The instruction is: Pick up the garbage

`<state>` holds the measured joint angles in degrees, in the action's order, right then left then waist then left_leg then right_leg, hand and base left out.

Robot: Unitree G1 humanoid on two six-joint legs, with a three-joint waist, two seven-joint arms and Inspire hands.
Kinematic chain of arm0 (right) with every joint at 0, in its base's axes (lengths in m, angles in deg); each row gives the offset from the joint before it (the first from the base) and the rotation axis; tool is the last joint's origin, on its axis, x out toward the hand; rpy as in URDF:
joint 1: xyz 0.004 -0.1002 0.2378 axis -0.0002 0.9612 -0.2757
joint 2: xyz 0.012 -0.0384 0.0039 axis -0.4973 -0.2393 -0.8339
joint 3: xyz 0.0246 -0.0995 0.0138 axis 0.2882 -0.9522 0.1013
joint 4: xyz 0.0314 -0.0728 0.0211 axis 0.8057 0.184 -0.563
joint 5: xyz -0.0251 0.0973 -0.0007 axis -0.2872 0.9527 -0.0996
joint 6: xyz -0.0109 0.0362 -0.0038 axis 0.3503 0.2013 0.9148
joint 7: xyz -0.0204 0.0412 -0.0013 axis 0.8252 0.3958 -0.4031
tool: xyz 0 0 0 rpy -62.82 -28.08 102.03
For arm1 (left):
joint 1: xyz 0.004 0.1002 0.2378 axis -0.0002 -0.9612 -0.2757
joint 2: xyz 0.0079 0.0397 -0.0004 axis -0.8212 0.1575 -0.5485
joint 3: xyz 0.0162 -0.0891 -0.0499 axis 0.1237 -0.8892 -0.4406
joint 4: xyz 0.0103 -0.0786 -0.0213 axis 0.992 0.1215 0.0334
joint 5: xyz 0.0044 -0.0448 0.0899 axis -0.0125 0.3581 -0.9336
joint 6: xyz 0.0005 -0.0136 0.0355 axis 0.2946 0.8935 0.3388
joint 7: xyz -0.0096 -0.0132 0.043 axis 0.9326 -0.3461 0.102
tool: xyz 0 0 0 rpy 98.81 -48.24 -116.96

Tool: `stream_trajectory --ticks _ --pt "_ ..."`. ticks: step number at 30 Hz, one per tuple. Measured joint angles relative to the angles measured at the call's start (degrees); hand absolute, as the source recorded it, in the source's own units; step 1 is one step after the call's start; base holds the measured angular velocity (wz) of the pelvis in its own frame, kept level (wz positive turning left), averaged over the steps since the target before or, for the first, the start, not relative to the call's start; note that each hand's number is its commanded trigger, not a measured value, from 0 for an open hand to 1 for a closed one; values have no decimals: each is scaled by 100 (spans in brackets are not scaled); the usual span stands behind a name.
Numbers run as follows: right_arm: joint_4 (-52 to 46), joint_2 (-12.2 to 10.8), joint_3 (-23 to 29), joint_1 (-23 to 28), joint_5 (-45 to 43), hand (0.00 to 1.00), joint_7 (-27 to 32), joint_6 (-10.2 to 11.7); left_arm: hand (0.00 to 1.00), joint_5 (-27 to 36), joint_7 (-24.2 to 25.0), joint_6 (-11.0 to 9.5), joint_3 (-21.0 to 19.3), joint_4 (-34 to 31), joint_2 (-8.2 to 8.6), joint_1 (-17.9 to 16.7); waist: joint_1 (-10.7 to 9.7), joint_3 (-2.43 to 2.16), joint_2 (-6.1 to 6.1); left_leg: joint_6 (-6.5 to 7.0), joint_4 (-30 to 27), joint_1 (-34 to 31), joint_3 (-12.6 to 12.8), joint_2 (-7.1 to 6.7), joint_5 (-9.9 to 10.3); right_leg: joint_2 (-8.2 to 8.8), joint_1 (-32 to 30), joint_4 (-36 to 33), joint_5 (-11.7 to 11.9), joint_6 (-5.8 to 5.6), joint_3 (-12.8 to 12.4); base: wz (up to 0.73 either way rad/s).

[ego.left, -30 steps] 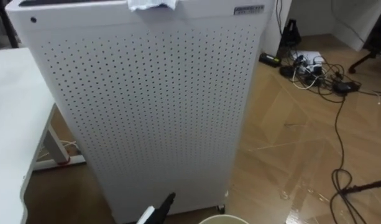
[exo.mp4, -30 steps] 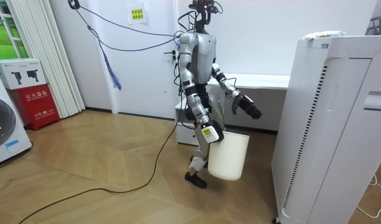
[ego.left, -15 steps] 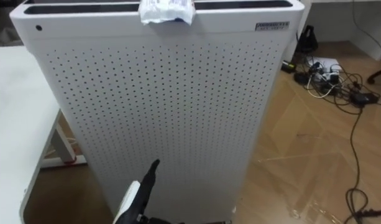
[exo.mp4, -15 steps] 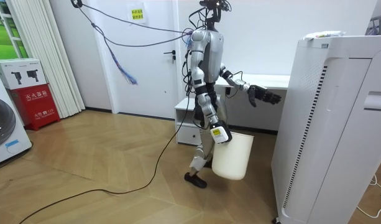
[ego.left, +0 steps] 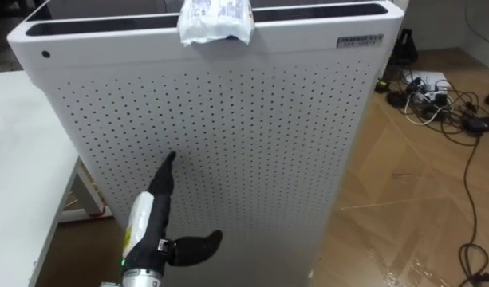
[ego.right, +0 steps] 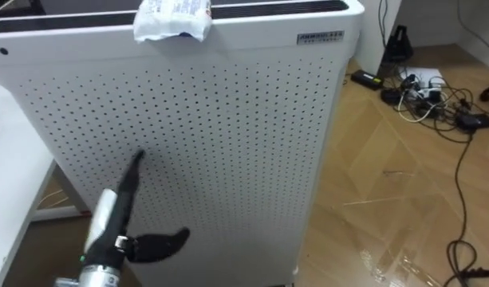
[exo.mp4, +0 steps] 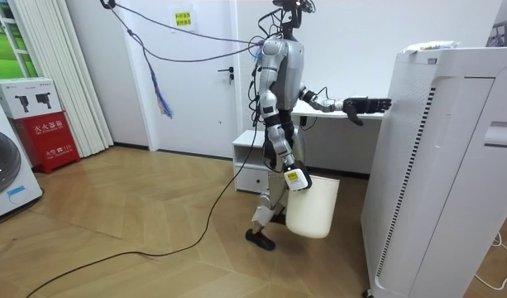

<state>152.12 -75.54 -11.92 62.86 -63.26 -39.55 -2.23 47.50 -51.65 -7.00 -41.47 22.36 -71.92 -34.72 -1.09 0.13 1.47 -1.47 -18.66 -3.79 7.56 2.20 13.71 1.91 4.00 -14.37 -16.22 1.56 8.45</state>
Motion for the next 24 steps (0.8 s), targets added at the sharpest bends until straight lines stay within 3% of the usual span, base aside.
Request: stream_trajectory --ticks 2,4,5,6,7,10,12,16,20,24 --pt "7 -2 21 20 -3 100 0 0 0 -24 -196 1 -42 -157 -45 -92 12 2 2 -4 135 124 -69 -10 -20 -6 41 -34 9 -16 128 0" --pt "16 -16 112 38 1 100 13 0 0 -28 -364 1 -50 -281 -81 -179 86 27 -37 -38 390 320 -556 4 -93 0 -43 -308 32 -56 363 -15" --pt "22 -28 124 48 -3 100 70 36 0 -26 -470 7 -52 -290 -94 -193 133 74 -128 -63 527 447 -1111 73 -131 -7 -285 -723 -38 -141 426 -41" --pt "-2 -51 113 45 -5 100 108 69 0 -21 -606 12 -109 -332 -120 -208 160 95 -165 -71 516 406 -1589 96 -129 -31 -565 -392 -21 -95 260 -37" --pt "-55 -51 127 -13 -22 100 183 104 0 -29 -775 23 -220 -386 -94 -265 87 61 -175 -164 464 267 -1619 143 -88 8 -752 -333 331 60 330 -5" --pt "27 -80 227 104 -18 100 279 115 0 -120 -789 30 -372 -680 -169 -293 -22 69 -155 -221 542 231 -1115 155 -192 -41 -633 -223 354 91 401 45" --pt "43 -79 334 92 -19 100 292 133 0 -331 -835 0 -572 -1344 -269 -286 -29 71 -149 -226 593 266 -1080 165 -200 -77 -560 -91 375 113 397 14" --pt "217 -69 363 113 -17 100 293 175 0 -672 -1111 -323 -798 -2319 -412 -246 -44 64 -153 -225 660 599 -1011 104 -200 -95 -144 193 451 31 353 -2" --pt "217 -180 455 157 -28 100 196 173 0 -1020 -1206 -361 -902 -2355 -411 -232 -60 63 -159 -215 695 697 -807 97 -195 -88 -58 271 480 -15 303 -9" --pt "242 -273 454 199 -27 100 66 173 0 -1070 -1199 -361 -903 -2355 -404 -233 -138 64 -166 -214 693 742 -777 87 -195 -84 -4 297 488 -27 274 -2"
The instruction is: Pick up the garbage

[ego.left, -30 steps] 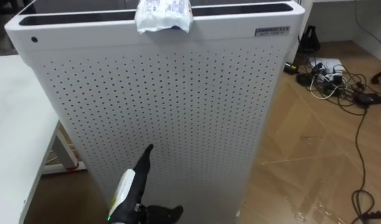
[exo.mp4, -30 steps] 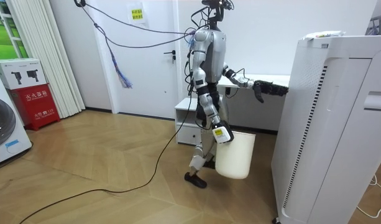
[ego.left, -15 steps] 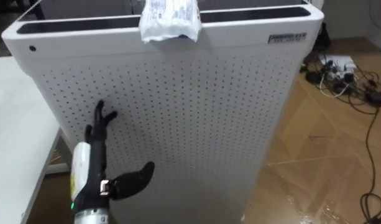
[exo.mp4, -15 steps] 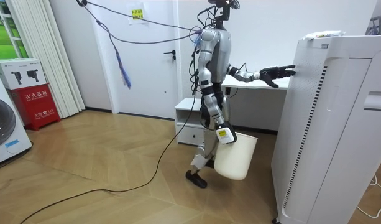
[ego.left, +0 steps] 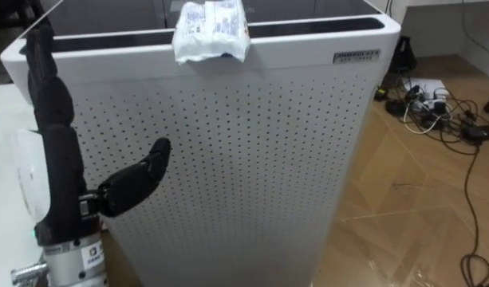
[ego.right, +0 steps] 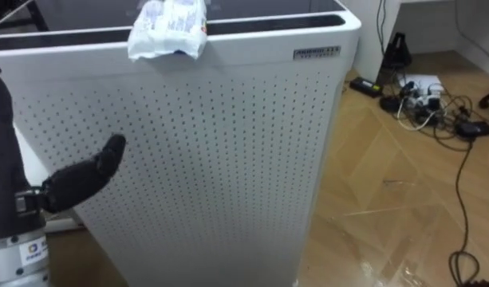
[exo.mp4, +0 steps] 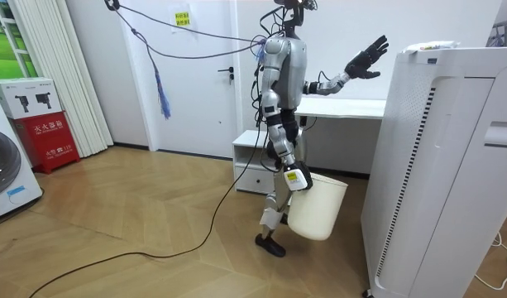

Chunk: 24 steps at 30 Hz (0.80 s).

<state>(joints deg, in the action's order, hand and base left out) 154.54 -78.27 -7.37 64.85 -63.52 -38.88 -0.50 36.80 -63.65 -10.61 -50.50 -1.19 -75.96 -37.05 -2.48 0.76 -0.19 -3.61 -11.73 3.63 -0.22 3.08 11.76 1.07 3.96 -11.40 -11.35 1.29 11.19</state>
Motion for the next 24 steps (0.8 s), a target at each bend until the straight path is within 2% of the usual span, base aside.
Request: stream_trajectory --ticks 5,7,10,14,21,24 --pt "38 0 21 12 -1 100 -94 1 0 -274 1 0 -39 0 51 46 -66 -8 -50 0 2 103 29 5 0 -15 118 80 2 -3 -4 2" --pt "60 6 174 9 -57 100 -90 1 0 -516 -4 2 -101 -9 73 184 -57 3 -103 0 5 99 31 5 0 -15 115 81 2 -3 -1 0" --pt "66 29 230 10 -172 100 -93 1 0 -774 -21 8 -183 -118 64 324 -64 -10 -134 0 20 106 31 5 0 -19 124 68 2 -3 -39 -5" --pt "66 39 274 -1 -177 100 -100 0 0 -990 -20 20 -181 -132 58 431 -120 -10 -136 0 46 109 38 5 0 -17 113 67 2 -3 -44 -1" --pt "67 55 269 -18 -175 100 -155 -3 0 -1111 12 197 -146 -133 42 455 -202 1 -119 0 55 97 170 6 0 -16 92 90 2 -4 -102 -3" --pt "66 80 268 -16 -175 100 -158 -7 0 -1206 13 288 -147 -133 -13 662 -195 -8 -142 0 54 99 179 7 0 -16 90 91 2 -4 -117 0"
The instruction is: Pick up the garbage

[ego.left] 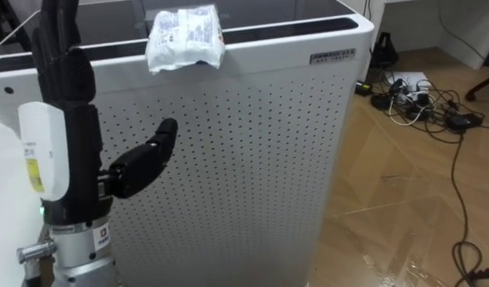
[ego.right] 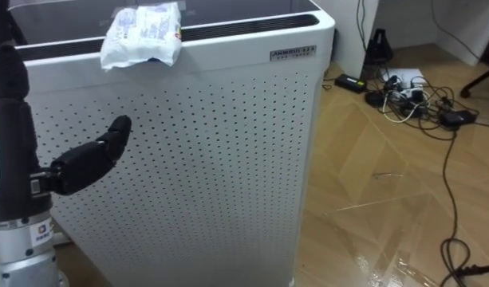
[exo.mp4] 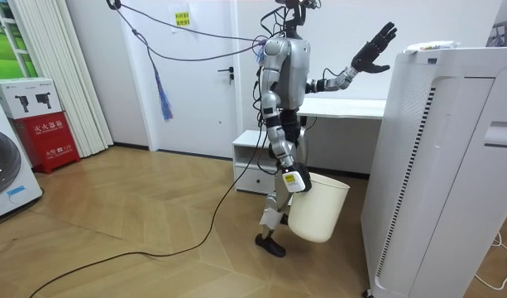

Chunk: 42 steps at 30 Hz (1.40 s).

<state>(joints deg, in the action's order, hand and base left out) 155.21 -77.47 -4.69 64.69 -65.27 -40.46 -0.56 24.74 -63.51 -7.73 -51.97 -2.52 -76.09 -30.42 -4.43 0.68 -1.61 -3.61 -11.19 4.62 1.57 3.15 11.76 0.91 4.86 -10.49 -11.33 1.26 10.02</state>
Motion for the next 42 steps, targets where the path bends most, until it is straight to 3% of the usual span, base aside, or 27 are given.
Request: stream_trajectory --ticks 4,11,20,24,35,37,40,42 --pt "-1 62 -6 -11 -3 100 -5 -65 0 -1 -1 103 29 -1 -5 202 -6 -44 -99 0 3 22 8 2 0 -4 10 -5 0 0 -37 -3" --pt "4 143 34 -53 -58 100 -98 -116 0 -296 119 119 116 -2 -9 269 -65 16 -181 0 78 68 20 9 0 -10 17 -3 0 0 -45 0" --pt "-8 158 76 -68 -64 100 -218 -122 0 -682 283 322 127 75 -81 269 -117 53 -127 0 92 54 80 9 0 -8 -9 2 0 -1 -53 0" --pt "-32 158 75 -74 -72 100 -221 -123 0 -712 365 373 168 141 -216 269 -144 49 -129 0 92 54 89 9 0 -7 -11 2 0 -1 -58 0" --pt "-31 174 59 -133 -51 100 -221 -234 0 -708 537 580 223 955 -229 483 -147 3 -92 0 88 12 166 13 0 -9 -91 -24 5 -7 -138 -3" --pt "-47 197 59 -131 -55 100 -219 -242 0 -713 527 573 223 1043 -275 485 -143 2 -91 1 90 21 224 14 0 -8 -94 -24 6 -8 -172 -8" --pt "-117 227 59 -129 -71 100 -217 -242 0 -712 500 570 223 1094 -488 486 -144 -1 -95 1 92 61 305 17 0 -8 -88 -25 8 -11 -223 -9" --pt "-119 241 59 -129 -75 100 -207 -242 0 -712 498 572 223 1109 -516 488 -144 -2 -99 1 96 64 307 16 0 -7 -86 -25 14 -18 -225 0"
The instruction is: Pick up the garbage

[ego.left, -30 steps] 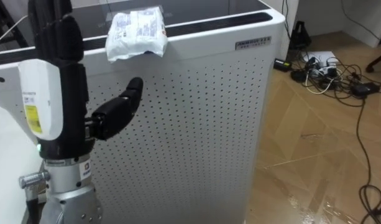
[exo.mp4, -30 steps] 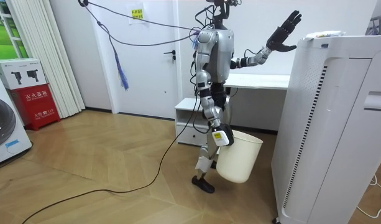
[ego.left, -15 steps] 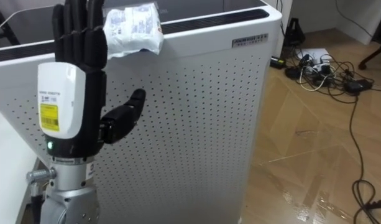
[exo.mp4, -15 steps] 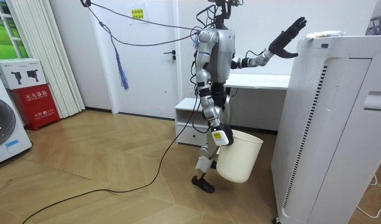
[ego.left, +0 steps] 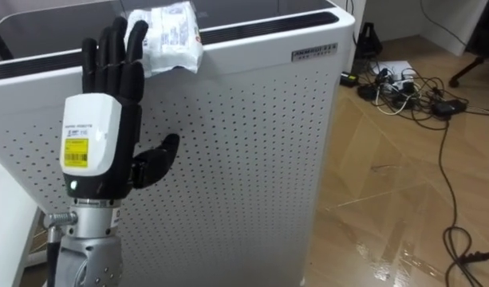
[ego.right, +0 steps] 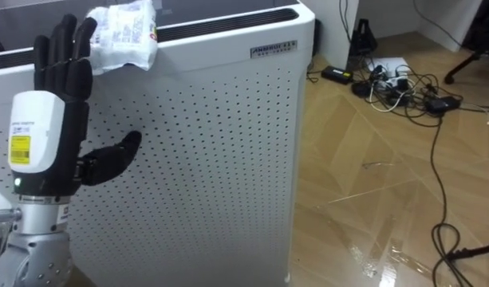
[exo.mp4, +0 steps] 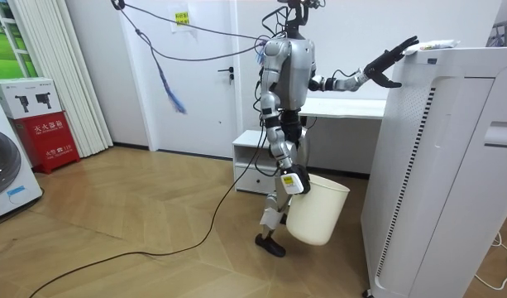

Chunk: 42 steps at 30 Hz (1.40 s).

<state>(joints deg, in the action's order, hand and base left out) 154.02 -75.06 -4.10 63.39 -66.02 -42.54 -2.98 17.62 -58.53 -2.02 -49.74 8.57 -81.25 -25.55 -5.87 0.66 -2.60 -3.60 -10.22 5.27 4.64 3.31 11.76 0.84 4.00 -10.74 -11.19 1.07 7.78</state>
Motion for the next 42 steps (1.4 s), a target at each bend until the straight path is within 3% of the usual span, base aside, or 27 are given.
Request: stream_trajectory --ticks 11,13,14,15,16,29,33,42 --pt "-5 5 5 -4 5 100 53 -71 0 20 5 61 0 135 -174 11 -22 7 -66 1 65 40 -3 -2 -1 -4 1 -5 7 -10 -14 0" --pt "-5 7 6 -5 6 100 54 -106 50 19 11 101 0 160 -174 46 -22 18 -84 2 67 36 -3 -2 -2 -3 2 -7 7 -10 2 4" --pt "-5 8 6 -5 8 100 55 -107 58 19 11 109 0 165 -174 60 -20 22 -89 2 67 35 -3 -2 -2 -3 2 -6 7 -10 2 0" --pt "-7 13 6 -5 16 100 56 -112 75 19 7 114 0 185 -174 102 -13 27 -98 3 67 33 -3 -2 -2 -2 1 -7 7 -10 8 0" --pt "-8 14 6 -6 16 100 57 -117 100 19 5 120 0 187 -176 125 -10 27 -102 4 67 32 -3 -2 -3 -2 2 -7 7 -10 9 0" --pt "-20 58 2 -23 22 100 184 -236 100 290 71 381 -12 234 -380 739 -7 11 -204 44 69 33 12 -8 -27 9 34 -19 34 -20 26 1" --pt "-11 111 1 -24 22 100 185 -268 100 495 108 410 -12 236 -381 771 -19 -6 -245 44 68 35 15 -8 -27 10 46 -6 34 -20 26 0" --pt "-11 203 1 -28 22 100 272 -336 100 550 125 481 -8 236 -403 932 -12 12 -325 44 69 49 30 -8 -27 11 67 1 33 -21 31 0"
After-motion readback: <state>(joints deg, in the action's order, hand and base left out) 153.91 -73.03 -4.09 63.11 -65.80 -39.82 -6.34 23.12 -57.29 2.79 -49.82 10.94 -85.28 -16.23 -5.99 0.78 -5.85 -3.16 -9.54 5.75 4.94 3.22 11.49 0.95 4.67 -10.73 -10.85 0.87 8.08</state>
